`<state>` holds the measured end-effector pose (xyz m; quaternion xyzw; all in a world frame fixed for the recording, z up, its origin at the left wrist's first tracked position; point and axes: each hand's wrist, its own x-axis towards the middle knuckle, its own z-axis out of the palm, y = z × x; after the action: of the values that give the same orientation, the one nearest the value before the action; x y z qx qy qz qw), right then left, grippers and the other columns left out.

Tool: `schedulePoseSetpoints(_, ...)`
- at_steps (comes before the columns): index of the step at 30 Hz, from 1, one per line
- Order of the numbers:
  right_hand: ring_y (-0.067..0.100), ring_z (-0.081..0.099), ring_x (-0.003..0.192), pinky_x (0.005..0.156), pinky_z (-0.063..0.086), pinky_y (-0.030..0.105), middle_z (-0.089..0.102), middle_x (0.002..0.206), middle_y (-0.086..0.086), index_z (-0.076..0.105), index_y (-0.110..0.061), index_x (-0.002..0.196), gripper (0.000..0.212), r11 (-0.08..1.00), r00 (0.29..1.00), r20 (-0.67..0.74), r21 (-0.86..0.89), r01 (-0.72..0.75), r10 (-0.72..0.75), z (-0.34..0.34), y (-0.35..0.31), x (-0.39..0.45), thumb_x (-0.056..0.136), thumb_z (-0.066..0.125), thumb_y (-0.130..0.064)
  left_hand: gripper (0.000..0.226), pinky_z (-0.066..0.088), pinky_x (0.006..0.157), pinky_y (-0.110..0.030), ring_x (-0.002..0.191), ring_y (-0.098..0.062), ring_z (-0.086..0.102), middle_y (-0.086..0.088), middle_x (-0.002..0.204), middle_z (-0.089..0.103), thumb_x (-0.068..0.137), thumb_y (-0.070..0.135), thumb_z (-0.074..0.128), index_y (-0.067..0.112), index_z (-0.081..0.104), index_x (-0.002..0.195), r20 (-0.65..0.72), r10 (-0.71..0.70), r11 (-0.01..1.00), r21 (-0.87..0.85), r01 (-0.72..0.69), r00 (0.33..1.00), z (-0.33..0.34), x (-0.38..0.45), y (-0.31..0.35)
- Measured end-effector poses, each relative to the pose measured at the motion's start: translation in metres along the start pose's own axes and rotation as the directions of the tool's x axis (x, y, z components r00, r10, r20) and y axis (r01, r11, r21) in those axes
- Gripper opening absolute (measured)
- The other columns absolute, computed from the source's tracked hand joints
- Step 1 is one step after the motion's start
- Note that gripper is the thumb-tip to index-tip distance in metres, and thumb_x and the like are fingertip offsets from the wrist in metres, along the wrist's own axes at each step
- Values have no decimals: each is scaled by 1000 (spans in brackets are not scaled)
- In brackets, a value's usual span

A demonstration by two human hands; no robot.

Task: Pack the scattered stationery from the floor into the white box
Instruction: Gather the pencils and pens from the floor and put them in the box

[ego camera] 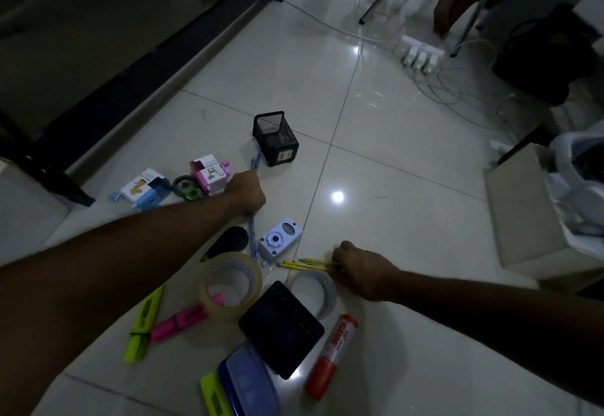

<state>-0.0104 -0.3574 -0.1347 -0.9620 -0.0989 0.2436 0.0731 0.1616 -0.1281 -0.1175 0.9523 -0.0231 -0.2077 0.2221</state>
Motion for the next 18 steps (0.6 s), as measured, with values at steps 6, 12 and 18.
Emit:
schedulePoseSetpoints(6, 29, 61, 89, 73, 52, 41, 53, 110, 9, 51, -13, 111, 20, 997, 1000, 14, -72, 13, -12, -4, -1, -6, 99, 46, -29, 33, 46, 96, -31, 119, -30, 57, -16, 132, 55, 98, 16, 49, 1, 54, 127, 122, -62, 988, -130, 78, 991, -10, -3, 6)
schedulePoseSetpoints(12, 35, 60, 93, 72, 46, 37, 48, 114, 15, 47, -6, 116, 24, 997, 997, 68, -58, -44, 48, -15, 4, -5, 95, 49, -17, 39, 41, 52, -28, 55, -21, 47, -13, 71, 52, 101, 16, 35, -9, 48, 128, 186, -149, 808, -543, 229, 971, -27, -9, -4)
schedulePoseSetpoints(18, 16, 59, 83, 71, 50, 31, 66, 102, 5, 47, -15, 99, 5, 963, 990, 107, 244, -118, 94, -57, 2, -15, 96, 45, -12, 18, 17, 45, -23, 49, -13, 26, -1, 66, 33, 95, 14, 32, 20, 43, 83, 289, -27, 755, -622, 209, 957, -50, -39, -16)
